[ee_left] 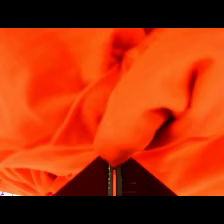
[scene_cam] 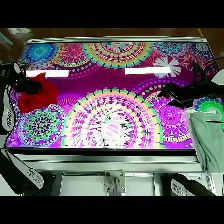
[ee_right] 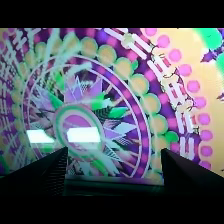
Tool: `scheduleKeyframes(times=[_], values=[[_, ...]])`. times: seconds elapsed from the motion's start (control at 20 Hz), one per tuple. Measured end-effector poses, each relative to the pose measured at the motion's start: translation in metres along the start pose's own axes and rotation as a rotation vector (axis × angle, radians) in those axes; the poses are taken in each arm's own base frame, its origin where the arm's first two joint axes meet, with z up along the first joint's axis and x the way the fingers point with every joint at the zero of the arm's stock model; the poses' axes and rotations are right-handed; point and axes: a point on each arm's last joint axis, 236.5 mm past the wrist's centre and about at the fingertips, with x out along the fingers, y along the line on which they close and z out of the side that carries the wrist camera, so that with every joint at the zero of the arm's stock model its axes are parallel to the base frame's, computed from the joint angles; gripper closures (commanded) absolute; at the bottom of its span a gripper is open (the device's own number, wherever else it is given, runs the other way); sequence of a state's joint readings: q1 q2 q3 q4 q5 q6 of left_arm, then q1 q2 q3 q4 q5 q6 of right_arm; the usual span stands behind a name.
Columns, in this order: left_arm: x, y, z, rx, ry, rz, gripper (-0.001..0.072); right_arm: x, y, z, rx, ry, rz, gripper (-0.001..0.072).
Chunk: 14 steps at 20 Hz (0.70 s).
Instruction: Fold the shirts.
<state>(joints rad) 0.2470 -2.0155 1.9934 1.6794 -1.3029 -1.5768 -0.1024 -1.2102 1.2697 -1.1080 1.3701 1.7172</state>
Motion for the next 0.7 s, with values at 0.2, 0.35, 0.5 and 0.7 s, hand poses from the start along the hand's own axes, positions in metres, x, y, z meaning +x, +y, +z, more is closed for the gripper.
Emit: scheduleKeyframes(times=[0.2,0.35,0.5,0.7], values=[[-0.104,-0.005,0.043,-0.019,-0.237,-0.021,0.0674,0.000,-0.001,-0.001,-0.057,0.002,-0.003,0.0019],[-0.239,-0.039,0.055,0.003,-0.501,-0.109,0.0674,-0.001,-0.003,0.004,-0.148,-0.015,-0.016,0.0019],[-0.366,-0.099,0.019,0.092,-0.702,-0.265,0.0674,-0.002,-0.003,0.003,-0.201,-0.015,-0.019,0.0019],[-0.422,-0.196,-0.071,0.319,-0.674,-0.466,0.0674,-0.010,-0.001,-0.017,-0.237,0.045,-0.013,0.0019]])
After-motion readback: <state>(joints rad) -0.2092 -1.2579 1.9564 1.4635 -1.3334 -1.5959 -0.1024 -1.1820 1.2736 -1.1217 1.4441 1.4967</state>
